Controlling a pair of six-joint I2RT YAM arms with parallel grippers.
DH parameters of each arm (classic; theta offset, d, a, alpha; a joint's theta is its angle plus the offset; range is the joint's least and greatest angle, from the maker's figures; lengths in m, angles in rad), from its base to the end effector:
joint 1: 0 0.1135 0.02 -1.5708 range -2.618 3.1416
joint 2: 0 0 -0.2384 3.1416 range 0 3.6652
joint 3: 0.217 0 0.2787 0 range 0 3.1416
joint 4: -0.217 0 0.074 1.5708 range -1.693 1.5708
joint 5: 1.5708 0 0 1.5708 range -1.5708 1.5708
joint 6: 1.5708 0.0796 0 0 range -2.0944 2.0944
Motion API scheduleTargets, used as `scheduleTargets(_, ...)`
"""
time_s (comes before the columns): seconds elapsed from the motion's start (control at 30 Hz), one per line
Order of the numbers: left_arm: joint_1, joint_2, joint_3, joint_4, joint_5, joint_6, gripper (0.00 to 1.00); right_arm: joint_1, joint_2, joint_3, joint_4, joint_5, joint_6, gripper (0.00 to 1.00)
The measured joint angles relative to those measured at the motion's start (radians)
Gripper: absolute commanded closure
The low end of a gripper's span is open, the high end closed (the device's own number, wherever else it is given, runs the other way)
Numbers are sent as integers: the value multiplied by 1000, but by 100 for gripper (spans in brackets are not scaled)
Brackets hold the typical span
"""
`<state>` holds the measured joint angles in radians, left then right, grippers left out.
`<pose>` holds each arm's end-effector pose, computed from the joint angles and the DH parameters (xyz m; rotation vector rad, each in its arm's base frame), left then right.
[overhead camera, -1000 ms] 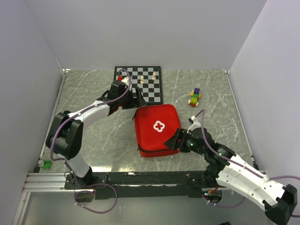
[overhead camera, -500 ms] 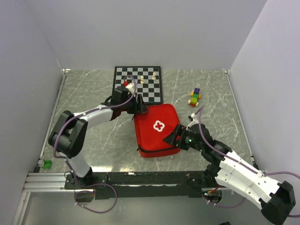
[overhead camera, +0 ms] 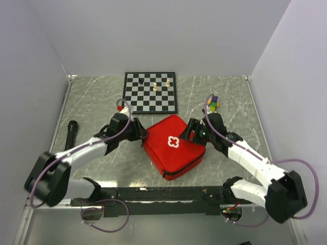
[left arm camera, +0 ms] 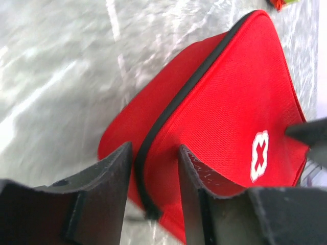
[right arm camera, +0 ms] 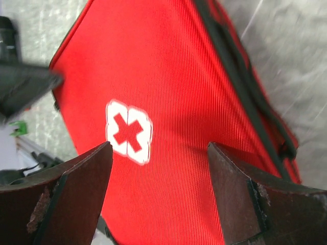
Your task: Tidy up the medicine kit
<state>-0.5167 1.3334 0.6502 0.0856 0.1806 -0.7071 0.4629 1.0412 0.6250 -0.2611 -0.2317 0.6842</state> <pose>0.2875 -0.1798 0.1342 -0.1088 2.2965 -0.8681 0.2520 0.1462 0.1692 0.1306 2.3734 0.8489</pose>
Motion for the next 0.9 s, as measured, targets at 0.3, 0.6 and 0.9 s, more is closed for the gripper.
scheduleTargets(0.3, -8, -334, -145, -219, -256, -172, 15, -27, -5, 143, -195, 79, -106, 21)
scheduleTargets(0.6, 28, -290, 42, -262, -353, -104, 4, -6, -388, 24, -461, 143, -27, 22)
scheduleTargets(0.9, 45, 153, 309, -110, -26, 16, 4, 8, -437, -106, -532, 94, 55, 20)
